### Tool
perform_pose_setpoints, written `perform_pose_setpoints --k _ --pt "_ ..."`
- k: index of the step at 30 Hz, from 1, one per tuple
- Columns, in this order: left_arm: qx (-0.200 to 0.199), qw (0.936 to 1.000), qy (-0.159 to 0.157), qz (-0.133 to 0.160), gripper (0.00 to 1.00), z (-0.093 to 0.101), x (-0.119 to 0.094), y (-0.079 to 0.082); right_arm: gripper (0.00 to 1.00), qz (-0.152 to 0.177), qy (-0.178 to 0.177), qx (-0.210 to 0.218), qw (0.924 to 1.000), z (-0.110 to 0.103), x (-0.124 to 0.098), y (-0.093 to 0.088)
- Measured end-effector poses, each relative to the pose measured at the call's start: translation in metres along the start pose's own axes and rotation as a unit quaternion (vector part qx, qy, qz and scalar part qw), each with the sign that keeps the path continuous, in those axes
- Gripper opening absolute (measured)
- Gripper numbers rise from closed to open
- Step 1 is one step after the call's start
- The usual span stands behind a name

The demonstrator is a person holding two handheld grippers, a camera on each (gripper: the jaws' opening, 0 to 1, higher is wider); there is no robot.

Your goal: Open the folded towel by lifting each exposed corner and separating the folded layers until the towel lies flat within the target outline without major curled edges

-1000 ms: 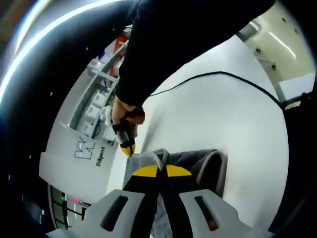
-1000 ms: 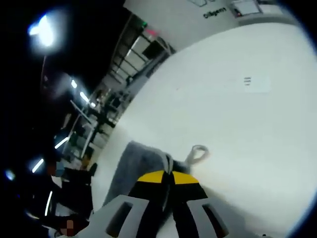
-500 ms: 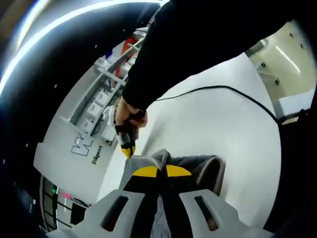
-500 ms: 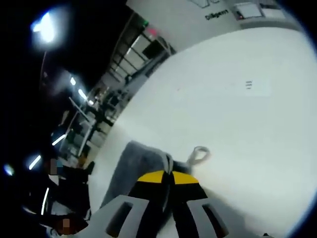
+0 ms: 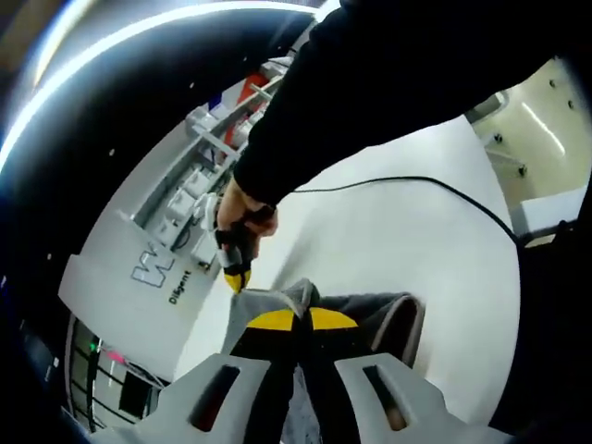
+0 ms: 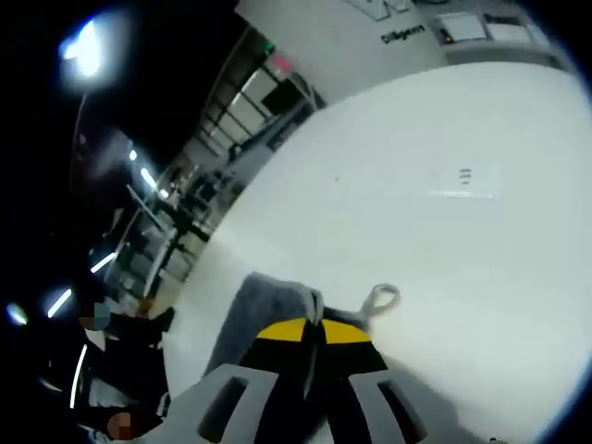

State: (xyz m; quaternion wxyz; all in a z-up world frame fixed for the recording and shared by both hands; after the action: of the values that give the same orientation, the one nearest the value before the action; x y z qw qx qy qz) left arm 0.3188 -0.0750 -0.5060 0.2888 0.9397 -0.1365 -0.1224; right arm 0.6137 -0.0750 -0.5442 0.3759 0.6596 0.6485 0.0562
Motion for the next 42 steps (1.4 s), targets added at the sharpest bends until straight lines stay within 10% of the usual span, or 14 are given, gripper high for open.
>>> perform_pose_setpoints --k 42 --pt "-0.103 0.993 0.055 0.014 0.0 -0.068 -0.038 -0.043 0.0 -0.024 -0.068 -0.027 0.997 -0.081 0.026 -0.008"
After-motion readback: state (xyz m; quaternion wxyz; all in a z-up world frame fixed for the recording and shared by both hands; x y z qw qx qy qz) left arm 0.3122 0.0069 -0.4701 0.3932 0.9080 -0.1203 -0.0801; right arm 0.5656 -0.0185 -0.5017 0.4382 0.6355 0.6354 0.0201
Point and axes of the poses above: the point that each gripper's makers call its tool centre point, and the gripper's own axes: x roughly forward along the fingers, z roughly to its right, y roughly out of its top, the point moved 1 cm from there along -x, roughly backward along the fingers, and after that the axes turned 12 degrees about y, right-handed, at the moved point
